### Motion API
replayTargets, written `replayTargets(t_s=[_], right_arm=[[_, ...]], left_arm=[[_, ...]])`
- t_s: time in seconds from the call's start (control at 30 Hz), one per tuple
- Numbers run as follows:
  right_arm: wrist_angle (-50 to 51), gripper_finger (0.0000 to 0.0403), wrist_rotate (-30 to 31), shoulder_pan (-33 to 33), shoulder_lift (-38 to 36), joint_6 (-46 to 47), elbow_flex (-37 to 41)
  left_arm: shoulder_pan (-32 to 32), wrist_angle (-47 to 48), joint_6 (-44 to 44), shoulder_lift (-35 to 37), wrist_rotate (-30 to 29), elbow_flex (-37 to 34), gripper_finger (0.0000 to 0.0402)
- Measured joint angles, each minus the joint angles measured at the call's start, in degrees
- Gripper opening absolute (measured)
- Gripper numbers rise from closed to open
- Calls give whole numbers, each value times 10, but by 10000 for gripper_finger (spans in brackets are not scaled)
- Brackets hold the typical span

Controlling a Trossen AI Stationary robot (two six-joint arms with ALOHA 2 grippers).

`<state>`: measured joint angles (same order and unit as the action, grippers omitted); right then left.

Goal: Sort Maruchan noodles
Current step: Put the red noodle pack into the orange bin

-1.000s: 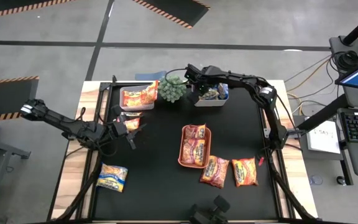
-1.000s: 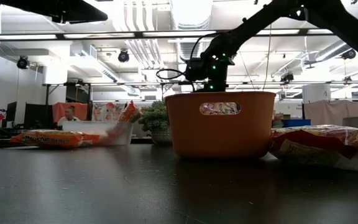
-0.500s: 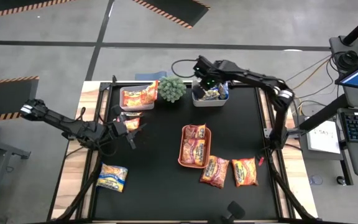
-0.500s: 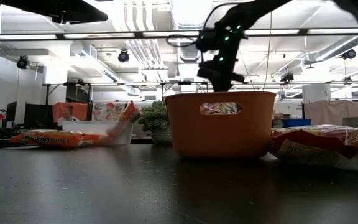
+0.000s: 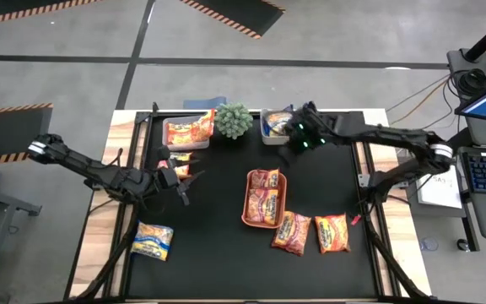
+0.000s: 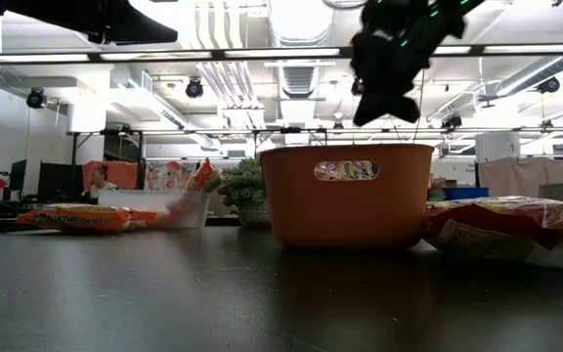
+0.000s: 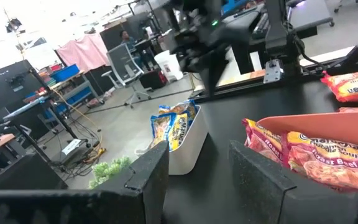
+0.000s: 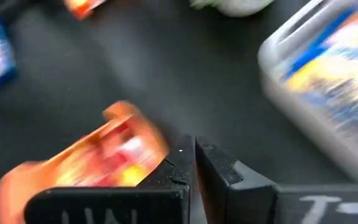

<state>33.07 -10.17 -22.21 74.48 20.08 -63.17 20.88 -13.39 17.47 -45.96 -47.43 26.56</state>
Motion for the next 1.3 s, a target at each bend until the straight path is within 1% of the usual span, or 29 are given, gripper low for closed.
replayTargets(t_s=[0.13,0.2,0.37,0.5,0.63,0.77,0.87,0.97,1.1,1.2,1.3], right_arm=[[0,9,-79,74,-58,58,41],[1,9,-103,118,-78,92,56],[2,9,-111,223,-99,223,72],[12,9,-103,301,-90,242,75],[14,9,-49,371,-76,250,90],[13,9,40,433,-68,236,114],[1,9,95,460,-69,233,141],[-34,9,120,472,-73,229,178],[-115,9,140,471,-74,206,234],[-173,9,175,471,-74,193,274],[-178,9,211,471,-74,210,298]], left_arm=[[0,-2,0,-21,0,17,149],[0,-2,0,-32,0,27,149],[1,-3,-14,-57,1,52,149],[3,-2,-29,-70,3,61,149],[10,-2,-56,-81,22,64,149],[24,-2,-84,-89,43,61,149],[35,-2,-105,-97,47,59,149],[47,-4,-117,-108,47,59,149],[56,-9,-125,-130,47,59,149],[57,-12,-127,-147,51,59,149],[57,-16,-129,-164,70,66,149]])
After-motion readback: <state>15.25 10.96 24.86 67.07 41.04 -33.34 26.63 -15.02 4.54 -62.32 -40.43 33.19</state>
